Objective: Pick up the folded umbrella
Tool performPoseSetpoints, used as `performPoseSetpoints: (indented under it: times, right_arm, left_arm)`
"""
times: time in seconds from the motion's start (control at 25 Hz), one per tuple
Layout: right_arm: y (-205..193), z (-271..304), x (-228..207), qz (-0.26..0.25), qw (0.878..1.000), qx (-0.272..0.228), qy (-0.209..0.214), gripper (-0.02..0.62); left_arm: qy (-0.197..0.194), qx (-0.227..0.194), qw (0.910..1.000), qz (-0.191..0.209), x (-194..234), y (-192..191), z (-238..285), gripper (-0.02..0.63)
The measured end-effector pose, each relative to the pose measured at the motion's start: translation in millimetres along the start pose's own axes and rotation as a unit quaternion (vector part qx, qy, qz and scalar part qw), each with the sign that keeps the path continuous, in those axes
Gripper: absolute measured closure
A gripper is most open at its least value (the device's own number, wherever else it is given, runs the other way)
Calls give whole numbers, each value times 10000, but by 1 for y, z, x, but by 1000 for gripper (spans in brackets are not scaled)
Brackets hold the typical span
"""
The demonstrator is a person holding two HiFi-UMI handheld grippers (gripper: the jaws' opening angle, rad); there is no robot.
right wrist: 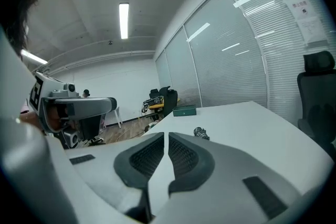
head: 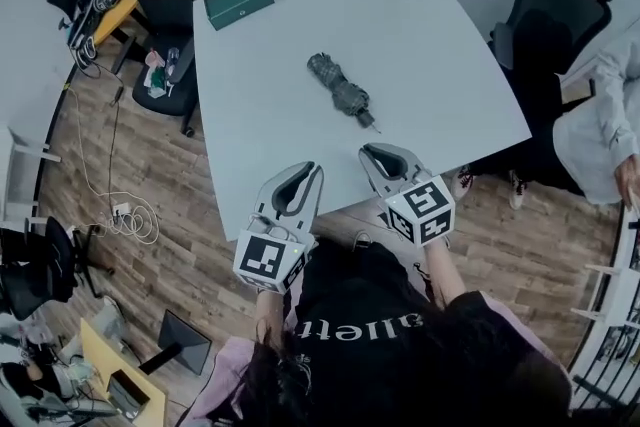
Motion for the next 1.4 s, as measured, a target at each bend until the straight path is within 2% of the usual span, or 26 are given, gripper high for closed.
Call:
performPoseSetpoints:
  times: [0.12,0.32,0.6,0.64,0.72,0.88,1.2,1.4]
  right_arm:
    - [-2,10,-9,69,9999,80,21,557]
    - [-1,37,-32,18,9997,142,-185,557]
    - [-8,89,-62,-93,9976,621,-282,554]
    - [-10,98,-67,-87,9972,691,-276,544]
    - [-12,116,-75,-53,9961,854,-218,477]
    - [-20,150,-92,-69,9927,1197,-154,447]
    - [-60,228,-131,426,9759,2133,-145,341]
    - [-85,264,-151,191,9578,2856,-275,321]
  left_arm:
    - [86,111,9999,15,5,-3,-2,557]
    - [37,186,9998,-16,22,-6,7,557]
    - [-36,311,9994,127,58,1,24,557]
    - [-46,321,9994,141,64,2,25,557]
    - [-53,318,9994,139,75,4,28,557]
    - [-21,292,9995,85,100,6,33,557]
    - [129,175,9997,-58,144,13,36,557]
    - [277,149,9994,-158,162,16,37,557]
Point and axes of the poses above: the fingertips, and each gripper's own axes: z forward along the fingers, x to its left, y out of its top, the point moved 6 cm from there along -z, backward along the fingers, and after that the axes turned 9 degrees about -z, right-handed, at the moved point
